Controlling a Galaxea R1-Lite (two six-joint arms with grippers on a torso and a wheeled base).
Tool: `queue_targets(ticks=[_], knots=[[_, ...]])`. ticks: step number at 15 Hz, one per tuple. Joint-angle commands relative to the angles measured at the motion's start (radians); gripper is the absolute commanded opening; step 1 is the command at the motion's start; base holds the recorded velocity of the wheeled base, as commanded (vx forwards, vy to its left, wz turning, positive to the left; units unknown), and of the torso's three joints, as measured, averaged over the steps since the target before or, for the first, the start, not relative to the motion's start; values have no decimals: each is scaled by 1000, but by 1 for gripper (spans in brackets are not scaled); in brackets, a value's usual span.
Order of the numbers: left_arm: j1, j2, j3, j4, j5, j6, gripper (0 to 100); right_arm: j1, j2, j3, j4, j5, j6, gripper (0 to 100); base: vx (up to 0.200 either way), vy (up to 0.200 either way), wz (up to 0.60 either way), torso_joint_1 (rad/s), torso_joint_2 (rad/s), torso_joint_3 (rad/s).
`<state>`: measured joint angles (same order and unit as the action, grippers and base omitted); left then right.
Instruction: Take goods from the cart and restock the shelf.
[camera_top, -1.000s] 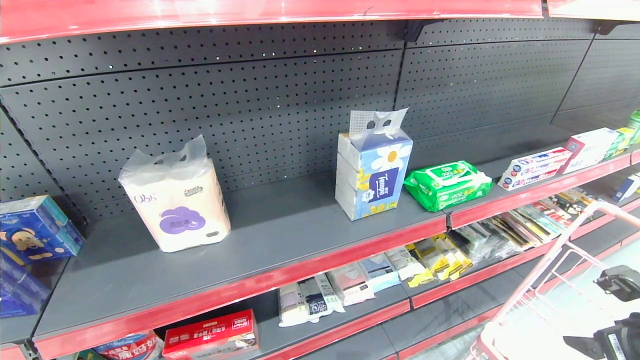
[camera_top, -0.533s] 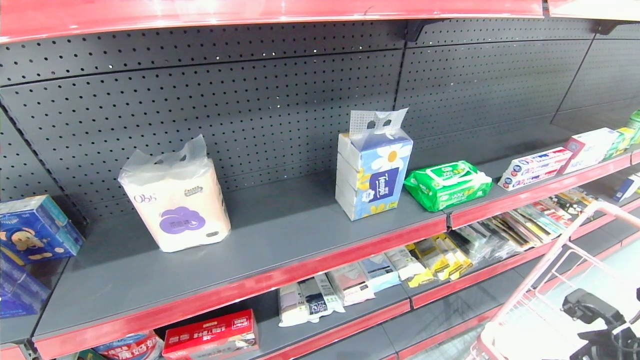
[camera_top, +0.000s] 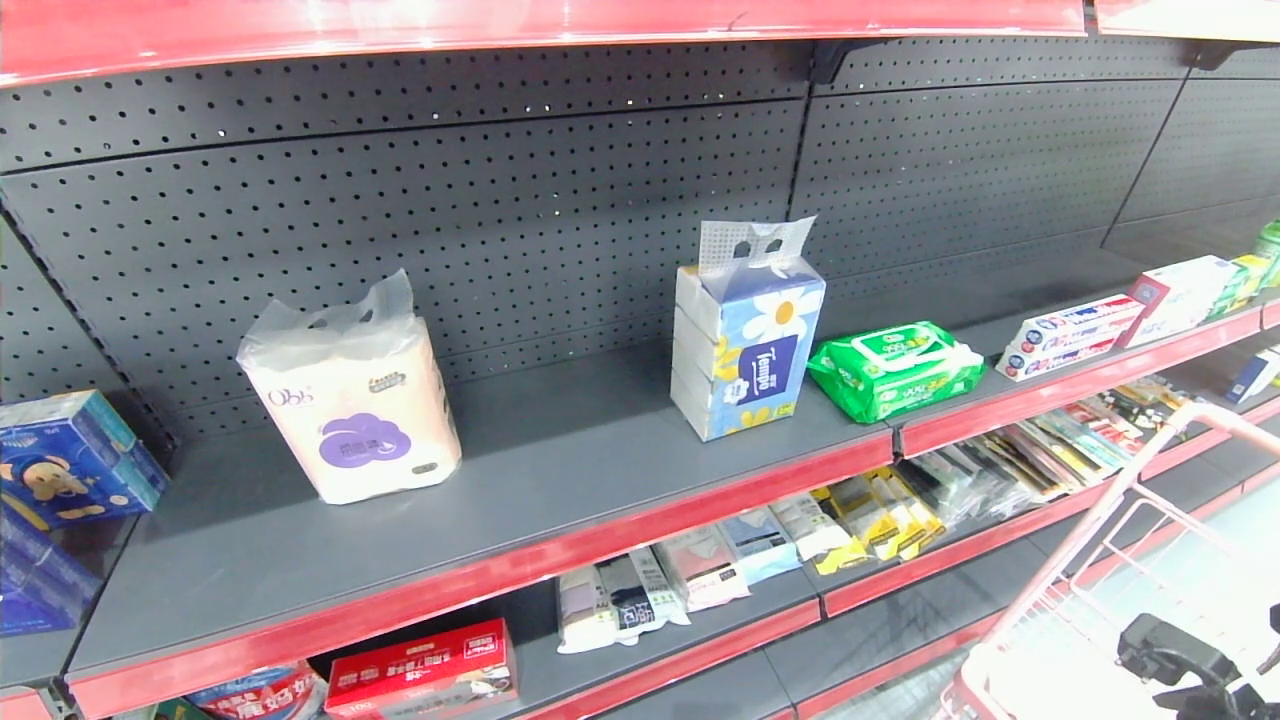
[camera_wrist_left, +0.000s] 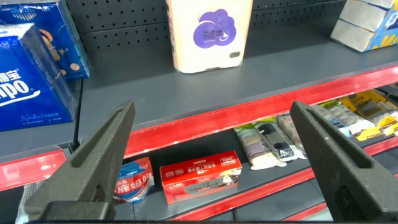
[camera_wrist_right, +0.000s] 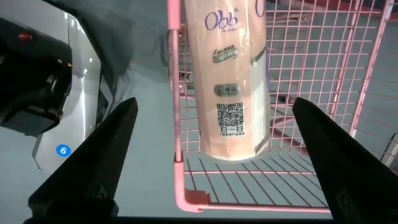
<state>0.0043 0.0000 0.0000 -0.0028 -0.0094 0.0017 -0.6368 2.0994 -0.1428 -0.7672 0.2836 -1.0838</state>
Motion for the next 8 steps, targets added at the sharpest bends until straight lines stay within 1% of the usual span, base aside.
queue_targets(ticks=[1,4,8], knots=[[0,2,0,0,0,0,100,-17,10,-1,0,0,-10,100,0,0,0,0,0,0],[0,2,0,0,0,0,100,-23,8,-15,0,0,-44,100,0,0,0,0,0,0],[0,2,0,0,0,0,100,-1,10,-31,0,-4,-48,100,0,0,0,0,0,0]])
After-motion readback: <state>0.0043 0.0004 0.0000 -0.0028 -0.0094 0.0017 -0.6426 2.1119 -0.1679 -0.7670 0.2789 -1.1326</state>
